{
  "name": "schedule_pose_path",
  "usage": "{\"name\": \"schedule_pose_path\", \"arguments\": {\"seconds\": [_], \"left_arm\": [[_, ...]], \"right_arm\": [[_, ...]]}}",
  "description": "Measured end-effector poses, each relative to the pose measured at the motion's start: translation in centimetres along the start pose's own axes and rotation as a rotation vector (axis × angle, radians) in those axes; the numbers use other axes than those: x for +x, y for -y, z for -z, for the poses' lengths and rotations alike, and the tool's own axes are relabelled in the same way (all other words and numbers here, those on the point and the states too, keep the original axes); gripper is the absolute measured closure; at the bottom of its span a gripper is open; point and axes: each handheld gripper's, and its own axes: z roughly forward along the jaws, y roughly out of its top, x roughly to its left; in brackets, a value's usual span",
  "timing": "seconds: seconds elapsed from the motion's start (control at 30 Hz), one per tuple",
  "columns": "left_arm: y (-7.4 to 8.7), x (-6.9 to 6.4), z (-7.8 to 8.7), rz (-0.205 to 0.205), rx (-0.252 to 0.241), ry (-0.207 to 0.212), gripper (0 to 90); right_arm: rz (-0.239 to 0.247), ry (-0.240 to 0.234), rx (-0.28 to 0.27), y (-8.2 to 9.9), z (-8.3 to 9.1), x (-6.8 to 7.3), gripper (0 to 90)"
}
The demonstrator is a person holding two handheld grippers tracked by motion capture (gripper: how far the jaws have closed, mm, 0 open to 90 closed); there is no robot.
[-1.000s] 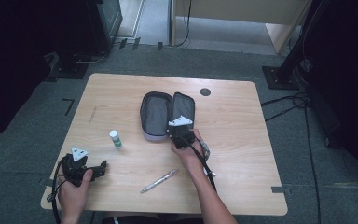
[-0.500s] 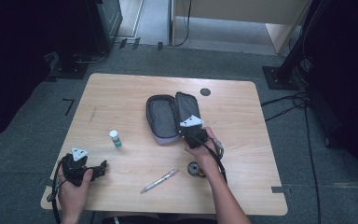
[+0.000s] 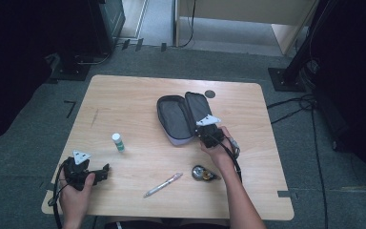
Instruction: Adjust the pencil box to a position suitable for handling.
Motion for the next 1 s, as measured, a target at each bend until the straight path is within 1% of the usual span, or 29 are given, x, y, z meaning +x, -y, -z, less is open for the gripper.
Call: {"name": "schedule_pose_path", "arguments": {"seconds": [0.1, 0.13, 0.2, 0.23, 0.3, 0.33, 0.37, 0.4, 0.43, 0.47, 0.5, 0.53, 0.6, 0.63, 0.67, 0.73, 0.77, 0.8, 0.9, 0.97, 1.0], "left_arm": [[0.0, 0.0, 0.0, 0.0, 0.0, 0.0, 0.0], [0.0, 0.0, 0.0, 0.0, 0.0, 0.0, 0.0], [0.0, 0.0, 0.0, 0.0, 0.0, 0.0, 0.0], [0.0, 0.0, 0.0, 0.0, 0.001, 0.0, 0.0], [0.0, 0.0, 0.0, 0.0, 0.001, 0.0, 0.0], [0.0, 0.0, 0.0, 0.0, 0.0, 0.0, 0.0], [0.0, 0.0, 0.0, 0.0, 0.0, 0.0, 0.0], [0.0, 0.0, 0.0, 0.0, 0.001, 0.0, 0.0], [0.0, 0.0, 0.0, 0.0, 0.0, 0.0, 0.0], [0.0, 0.0, 0.0, 0.0, 0.001, 0.0, 0.0], [0.0, 0.0, 0.0, 0.0, 0.001, 0.0, 0.0], [0.0, 0.0, 0.0, 0.0, 0.001, 0.0, 0.0], [0.0, 0.0, 0.0, 0.0, 0.001, 0.0, 0.0], [0.0, 0.0, 0.0, 0.0, 0.001, 0.0, 0.0], [0.0, 0.0, 0.0, 0.0, 0.0, 0.0, 0.0], [0.0, 0.0, 0.0, 0.0, 0.001, 0.0, 0.0], [0.0, 0.0, 0.0, 0.002, -0.001, 0.0, 0.0], [0.0, 0.0, 0.0, 0.001, -0.001, 0.0, 0.0], [0.0, 0.0, 0.0, 0.001, -0.001, 0.0, 0.0], [0.0, 0.0, 0.0, 0.001, -0.001, 0.0, 0.0], [0.0, 0.0, 0.0, 0.001, -0.001, 0.0, 0.0]], "right_arm": [[0.005, 0.0, -0.005, 0.1, 0.0, -0.1, 88.0], [-0.014, 0.008, -0.005, 0.2, 0.1, -0.1, 84.8], [-0.041, 0.001, -0.008, 0.3, 0.4, 0.0, 80.8], [-0.041, 0.001, -0.008, 0.3, 0.4, 0.0, 80.8], [-0.07, -0.004, -0.016, 0.5, 0.7, 0.2, 80.5], [-0.08, -0.009, -0.017, 0.6, 0.9, 0.3, 78.4], [-0.12, -0.013, -0.024, 0.7, 1.1, 0.5, 73.5], [-0.137, -0.015, -0.028, 0.8, 1.2, 0.5, 70.6], [-0.159, -0.009, -0.037, 0.8, 1.2, 0.6, 67.0], [-0.18, 0.004, -0.042, 0.7, 1.4, 0.7, 65.5], [-0.18, 0.004, -0.042, 0.7, 1.4, 0.7, 65.5], [-0.227, 0.016, -0.062, 0.5, 1.7, 0.8, 61.7], [-0.26, 0.035, -0.069, 0.3, 2.1, 1.2, 60.8], [-0.26, 0.035, -0.069, 0.3, 2.1, 1.2, 60.8], [-0.285, 0.028, -0.071, 0.1, 2.4, 1.8, 61.0], [-0.297, 0.043, -0.062, 0.0, 2.3, 2.4, 56.8], [-0.297, 0.043, -0.062, 0.0, 2.3, 2.4, 56.8], [-0.321, 0.054, -0.045, -0.1, 1.8, 2.9, 49.9], [-0.385, 0.092, -0.022, -0.3, 1.3, 3.1, 39.7], [-0.437, 0.096, -0.015, -0.4, 1.0, 3.0, 32.1], [-0.457, 0.097, -0.012, -0.5, 0.9, 3.1, 29.9]]}}
